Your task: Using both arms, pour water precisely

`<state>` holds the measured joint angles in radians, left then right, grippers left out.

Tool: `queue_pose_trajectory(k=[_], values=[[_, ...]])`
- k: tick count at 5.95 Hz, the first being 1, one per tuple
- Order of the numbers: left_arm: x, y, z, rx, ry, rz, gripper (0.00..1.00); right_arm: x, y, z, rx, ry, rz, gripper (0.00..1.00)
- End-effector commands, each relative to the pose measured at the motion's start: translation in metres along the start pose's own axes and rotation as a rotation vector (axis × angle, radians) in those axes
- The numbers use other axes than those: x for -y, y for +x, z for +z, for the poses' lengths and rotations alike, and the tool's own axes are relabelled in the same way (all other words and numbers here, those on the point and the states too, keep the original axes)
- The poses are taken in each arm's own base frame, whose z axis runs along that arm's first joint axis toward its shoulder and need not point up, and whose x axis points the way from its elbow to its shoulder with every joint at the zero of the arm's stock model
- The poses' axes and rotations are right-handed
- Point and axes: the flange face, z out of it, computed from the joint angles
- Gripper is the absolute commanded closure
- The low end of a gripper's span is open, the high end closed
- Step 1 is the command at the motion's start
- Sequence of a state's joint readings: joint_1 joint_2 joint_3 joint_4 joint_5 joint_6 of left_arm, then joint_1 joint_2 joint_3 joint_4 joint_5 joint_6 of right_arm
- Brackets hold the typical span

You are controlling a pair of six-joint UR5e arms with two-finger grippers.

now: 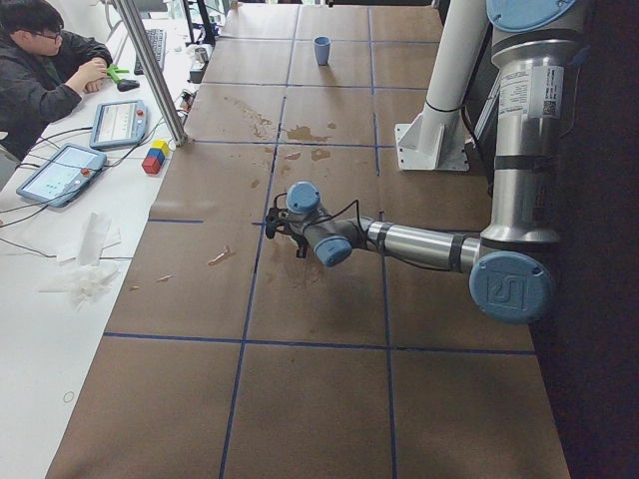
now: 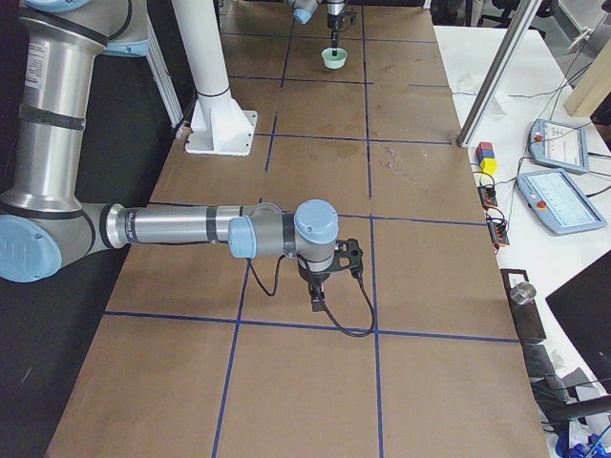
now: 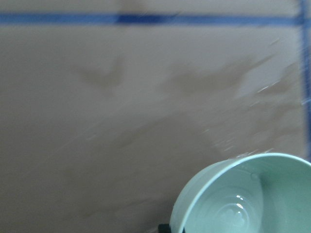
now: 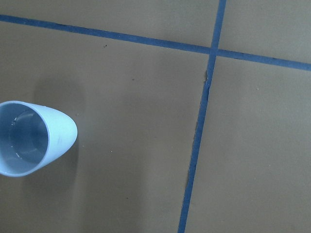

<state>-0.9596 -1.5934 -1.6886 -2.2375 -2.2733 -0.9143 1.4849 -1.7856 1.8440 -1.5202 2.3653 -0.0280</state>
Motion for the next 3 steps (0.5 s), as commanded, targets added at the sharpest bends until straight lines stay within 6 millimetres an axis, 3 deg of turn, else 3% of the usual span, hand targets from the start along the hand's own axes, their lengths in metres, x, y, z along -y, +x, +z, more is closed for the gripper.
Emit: queue_pose_trajectory(k=[1, 3], values=[[0.046, 0.117, -0.028, -0.037, 0.022, -0.111, 1.0, 0.0, -0.001, -0.001, 0.002, 0.001, -0.001, 0.0], [0.041, 0.247, 0.019, 0.018, 0.013, -0.135, 1.0, 0.001, -0.002, 0.0, 0.002, 0.0, -0.005, 0.0]])
